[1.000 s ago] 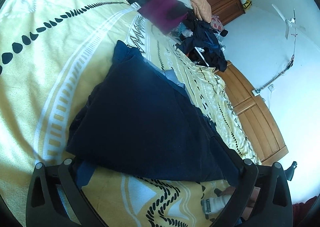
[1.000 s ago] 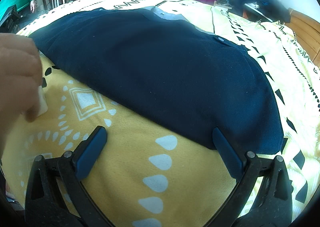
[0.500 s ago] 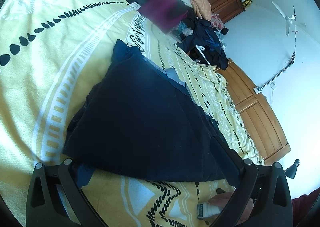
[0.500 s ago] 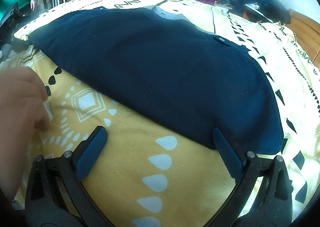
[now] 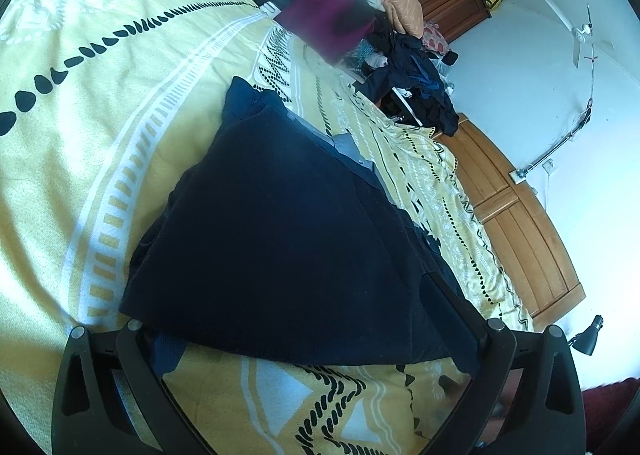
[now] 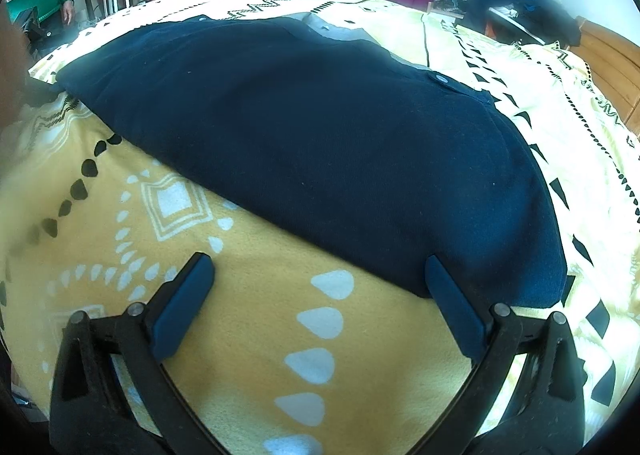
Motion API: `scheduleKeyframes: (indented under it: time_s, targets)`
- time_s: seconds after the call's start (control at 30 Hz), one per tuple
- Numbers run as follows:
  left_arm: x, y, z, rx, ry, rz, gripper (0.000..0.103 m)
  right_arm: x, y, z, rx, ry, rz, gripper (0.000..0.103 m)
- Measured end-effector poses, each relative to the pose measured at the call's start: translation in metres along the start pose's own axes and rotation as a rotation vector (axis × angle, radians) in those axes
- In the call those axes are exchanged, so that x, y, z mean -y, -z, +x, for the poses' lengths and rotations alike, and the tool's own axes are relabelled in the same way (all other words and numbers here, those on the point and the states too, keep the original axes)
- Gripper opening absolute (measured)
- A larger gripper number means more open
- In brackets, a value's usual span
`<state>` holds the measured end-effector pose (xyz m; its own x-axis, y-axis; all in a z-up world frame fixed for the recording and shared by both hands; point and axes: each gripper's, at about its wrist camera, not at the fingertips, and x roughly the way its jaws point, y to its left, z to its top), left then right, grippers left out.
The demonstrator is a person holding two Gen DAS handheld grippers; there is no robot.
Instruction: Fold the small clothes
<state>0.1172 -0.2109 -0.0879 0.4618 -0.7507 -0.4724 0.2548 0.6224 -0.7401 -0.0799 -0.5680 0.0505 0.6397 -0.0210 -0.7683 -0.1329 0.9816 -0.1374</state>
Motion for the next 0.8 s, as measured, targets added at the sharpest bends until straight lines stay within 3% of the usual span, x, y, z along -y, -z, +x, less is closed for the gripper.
scheduleKeyframes:
  time_s: [0.8]
  targets:
    - [0.0020,0.0016,-0.0018,0.000,0.001,0.002,0.103,0.0010,-0.0005,0.0002,-0.001,-0.001,-0.001,0.103]
